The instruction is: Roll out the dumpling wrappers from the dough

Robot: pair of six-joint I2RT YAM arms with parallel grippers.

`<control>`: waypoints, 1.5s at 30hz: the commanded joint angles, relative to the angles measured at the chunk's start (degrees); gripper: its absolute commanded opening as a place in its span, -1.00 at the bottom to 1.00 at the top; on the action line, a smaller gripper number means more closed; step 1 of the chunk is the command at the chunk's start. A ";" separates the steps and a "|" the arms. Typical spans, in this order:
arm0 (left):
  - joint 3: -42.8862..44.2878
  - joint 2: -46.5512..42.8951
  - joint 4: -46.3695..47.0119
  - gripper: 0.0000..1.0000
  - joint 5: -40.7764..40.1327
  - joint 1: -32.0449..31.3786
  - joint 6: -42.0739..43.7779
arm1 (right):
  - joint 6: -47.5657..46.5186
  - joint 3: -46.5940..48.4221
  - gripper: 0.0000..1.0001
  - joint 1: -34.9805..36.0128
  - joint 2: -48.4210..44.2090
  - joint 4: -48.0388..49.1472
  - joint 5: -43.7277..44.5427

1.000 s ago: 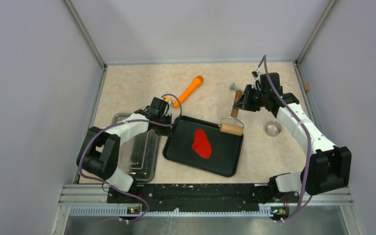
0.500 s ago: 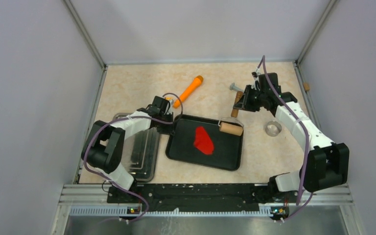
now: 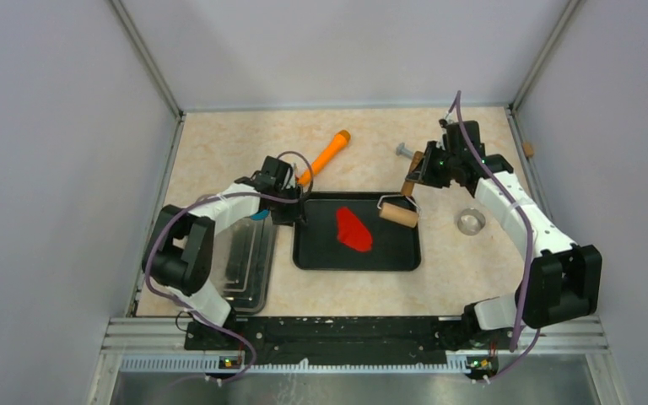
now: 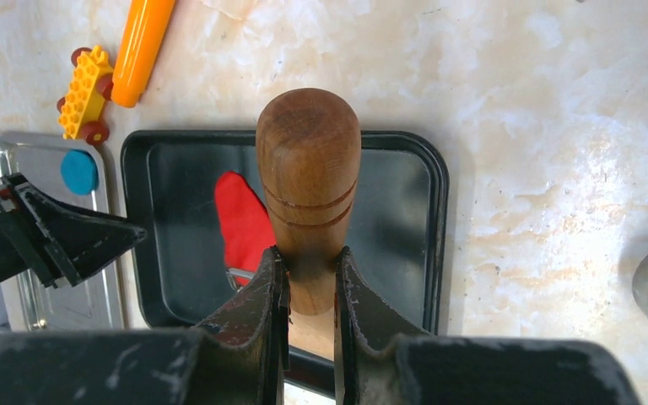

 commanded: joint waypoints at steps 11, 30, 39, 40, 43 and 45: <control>15.85 -9.08 19.54 0.98 4.63 -17.08 28.32 | 12.91 8.80 -1.00 -0.37 -3.38 -7.24 13.11; 31.55 8.73 17.34 0.98 -23.39 -25.63 18.73 | -2.62 4.86 -0.73 -6.17 -5.36 0.46 4.10; 41.30 22.08 10.36 0.89 -25.77 -22.09 10.51 | -13.28 1.70 0.36 -6.40 -7.87 0.63 -4.97; 42.46 23.53 10.22 0.87 -25.71 -21.41 9.61 | -13.33 1.82 0.39 -6.46 -8.61 -0.19 -5.49; 44.64 27.29 11.41 0.82 -24.05 -20.12 8.68 | -14.37 3.14 0.41 -6.46 -9.79 -3.65 -6.96; 46.22 29.56 11.79 0.78 -21.05 -19.42 7.57 | -15.38 4.56 0.41 -6.47 -10.05 -6.32 -6.72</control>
